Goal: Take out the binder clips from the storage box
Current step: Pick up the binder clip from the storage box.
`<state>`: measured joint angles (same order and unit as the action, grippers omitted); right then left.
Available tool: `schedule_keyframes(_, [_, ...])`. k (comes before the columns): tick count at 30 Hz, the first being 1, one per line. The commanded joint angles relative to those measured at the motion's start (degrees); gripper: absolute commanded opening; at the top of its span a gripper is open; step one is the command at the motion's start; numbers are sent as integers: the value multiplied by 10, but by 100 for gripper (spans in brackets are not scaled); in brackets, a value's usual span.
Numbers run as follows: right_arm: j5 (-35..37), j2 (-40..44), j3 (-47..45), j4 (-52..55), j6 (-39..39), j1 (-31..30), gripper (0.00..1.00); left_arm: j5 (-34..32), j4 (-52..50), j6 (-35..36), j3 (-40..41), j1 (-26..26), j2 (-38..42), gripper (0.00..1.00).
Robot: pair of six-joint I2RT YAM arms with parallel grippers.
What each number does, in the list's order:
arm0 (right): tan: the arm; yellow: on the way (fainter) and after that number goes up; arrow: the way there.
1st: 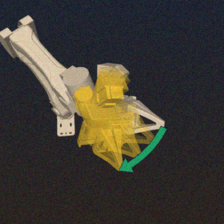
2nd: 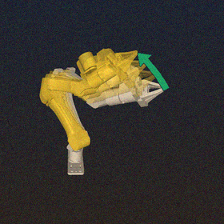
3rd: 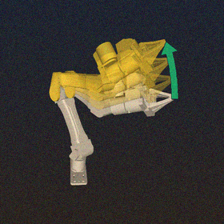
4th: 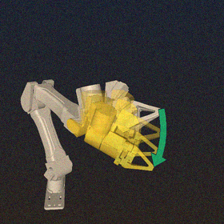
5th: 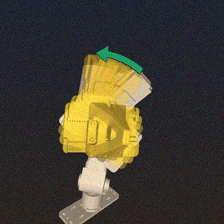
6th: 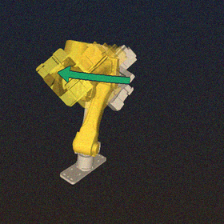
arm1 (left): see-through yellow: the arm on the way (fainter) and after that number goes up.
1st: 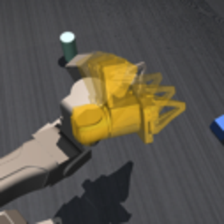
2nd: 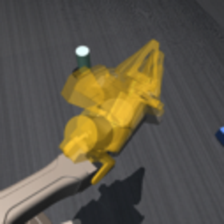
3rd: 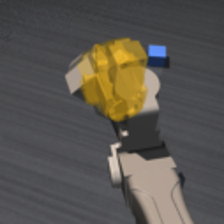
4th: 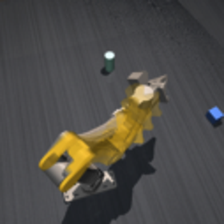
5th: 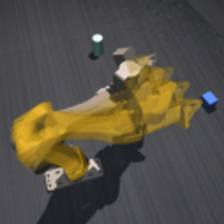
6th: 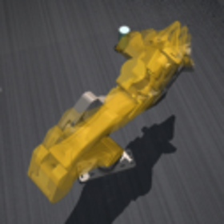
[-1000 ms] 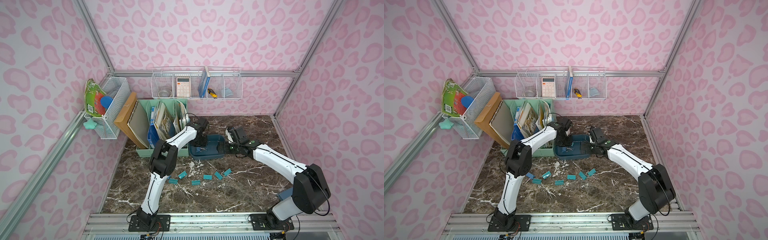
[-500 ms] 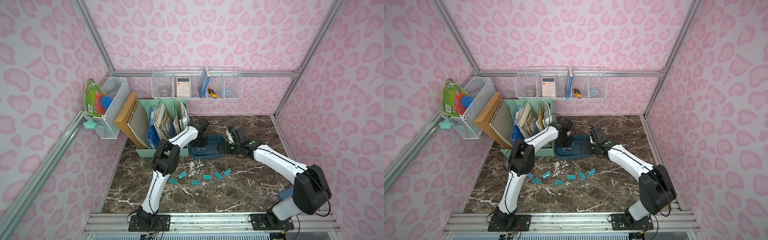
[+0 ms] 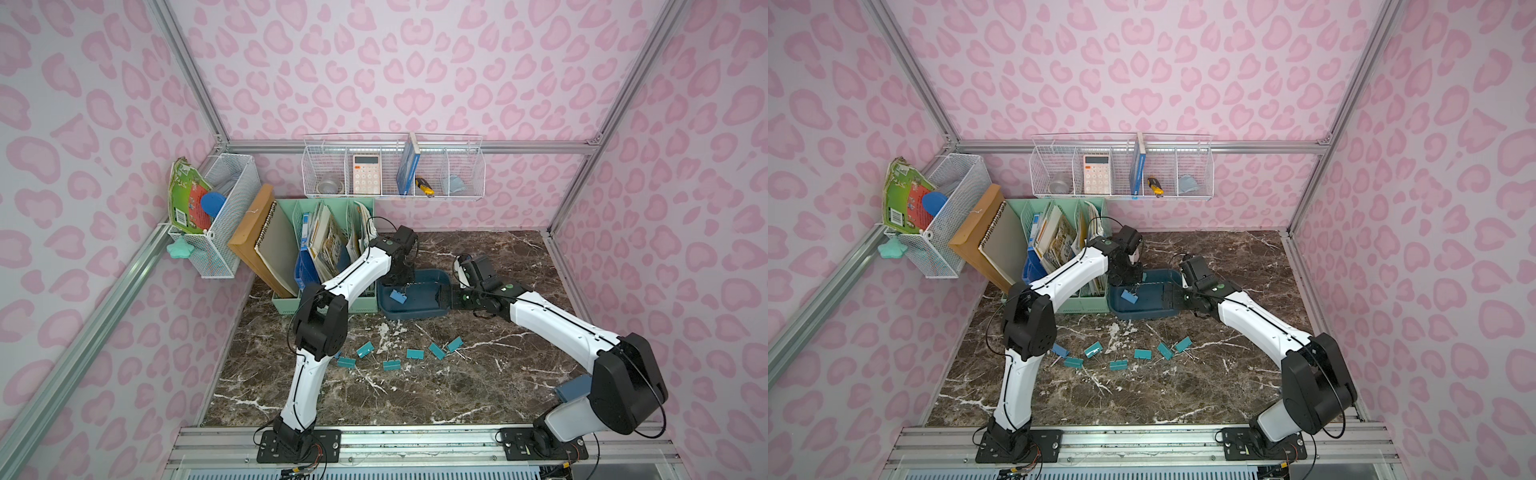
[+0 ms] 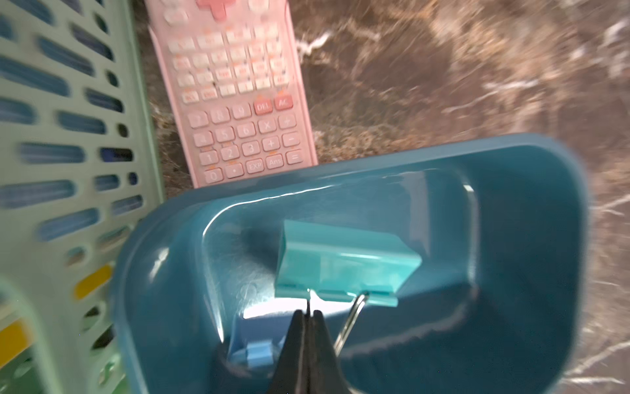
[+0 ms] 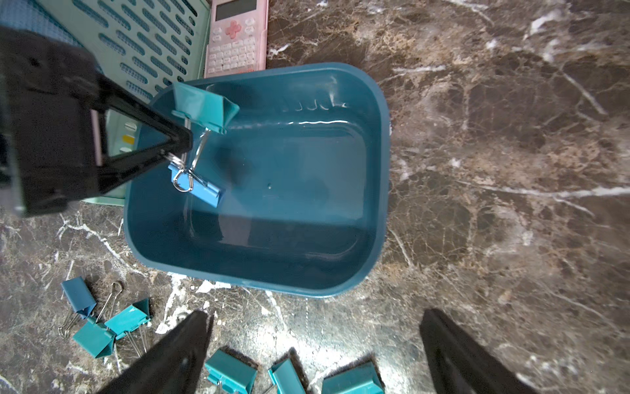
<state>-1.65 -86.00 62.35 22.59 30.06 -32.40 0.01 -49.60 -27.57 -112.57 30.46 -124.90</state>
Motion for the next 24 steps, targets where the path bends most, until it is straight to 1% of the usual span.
schedule_keyframes(1, [9,14,-10,-5,8,0,100,3,3,-18,11,6,22,0])
schedule_keyframes(5, [9,39,-32,-10,13,0,100,-3,3,-34,36,11,44,0])
schedule_keyframes(9, [7,65,-57,-14,19,-3,100,-2,40,-49,85,20,85,0])
schedule_keyframes(11, [6,74,-65,-15,22,-4,100,-7,56,-48,103,25,91,0])
schedule_keyframes(15, [10,84,-74,-15,29,-14,100,-28,67,-35,109,25,56,0])
schedule_keyframes(20, [22,88,-67,0,34,-21,100,-97,85,-8,97,24,-3,0])
schedule_keyframes(24, [34,90,-61,12,34,-21,100,-124,148,16,124,20,-12,0])
